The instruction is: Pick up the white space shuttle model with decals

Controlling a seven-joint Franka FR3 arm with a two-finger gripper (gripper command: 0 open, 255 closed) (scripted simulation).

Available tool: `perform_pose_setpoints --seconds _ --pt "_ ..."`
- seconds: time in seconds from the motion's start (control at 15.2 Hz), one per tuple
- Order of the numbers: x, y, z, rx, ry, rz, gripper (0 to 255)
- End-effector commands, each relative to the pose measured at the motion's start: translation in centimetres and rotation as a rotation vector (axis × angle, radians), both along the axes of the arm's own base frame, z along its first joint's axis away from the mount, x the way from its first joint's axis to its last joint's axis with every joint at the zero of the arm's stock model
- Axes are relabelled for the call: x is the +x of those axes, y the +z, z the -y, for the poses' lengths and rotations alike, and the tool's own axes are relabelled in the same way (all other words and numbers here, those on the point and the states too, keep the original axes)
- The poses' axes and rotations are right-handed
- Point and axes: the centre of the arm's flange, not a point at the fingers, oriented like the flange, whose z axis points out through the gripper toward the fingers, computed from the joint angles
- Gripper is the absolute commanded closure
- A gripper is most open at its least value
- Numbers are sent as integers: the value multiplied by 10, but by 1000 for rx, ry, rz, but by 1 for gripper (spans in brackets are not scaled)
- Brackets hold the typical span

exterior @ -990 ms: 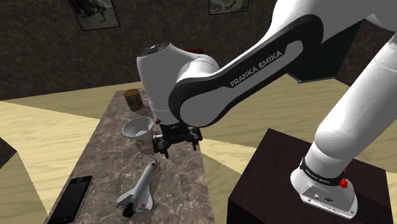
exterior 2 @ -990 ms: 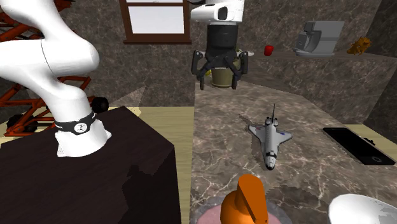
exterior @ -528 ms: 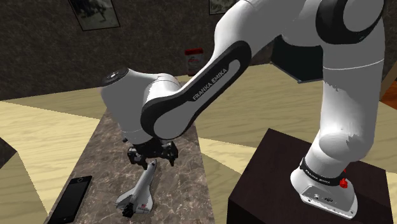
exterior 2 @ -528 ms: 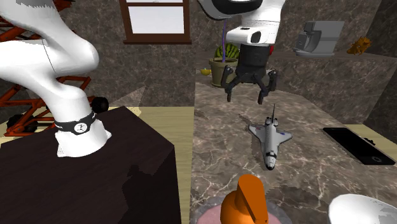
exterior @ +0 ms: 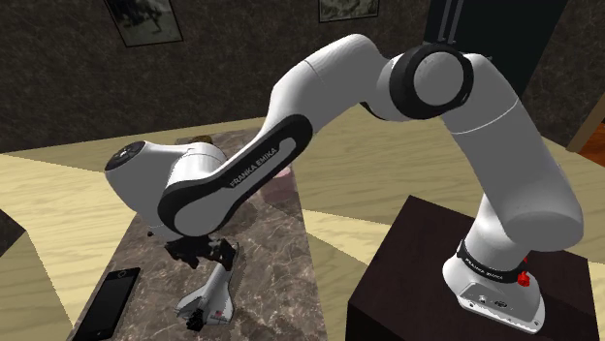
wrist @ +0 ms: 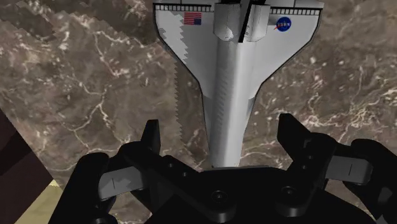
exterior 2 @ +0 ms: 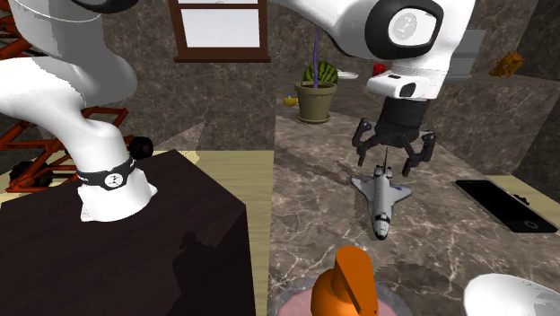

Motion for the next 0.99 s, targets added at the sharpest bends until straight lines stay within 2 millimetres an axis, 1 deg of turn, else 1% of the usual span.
perform_pose_setpoints --seconds 0.0,0.46,0.59,0.66,0.92 --pt "15 -12 -8 -9 -43 -4 0" --pt "15 -49 -8 -9 -43 -4 0" --pt "15 -52 -8 -9 -43 -4 0" --pt "14 -51 -8 -9 -43 -4 255" --pt "15 -51 -8 -9 -43 -4 255"
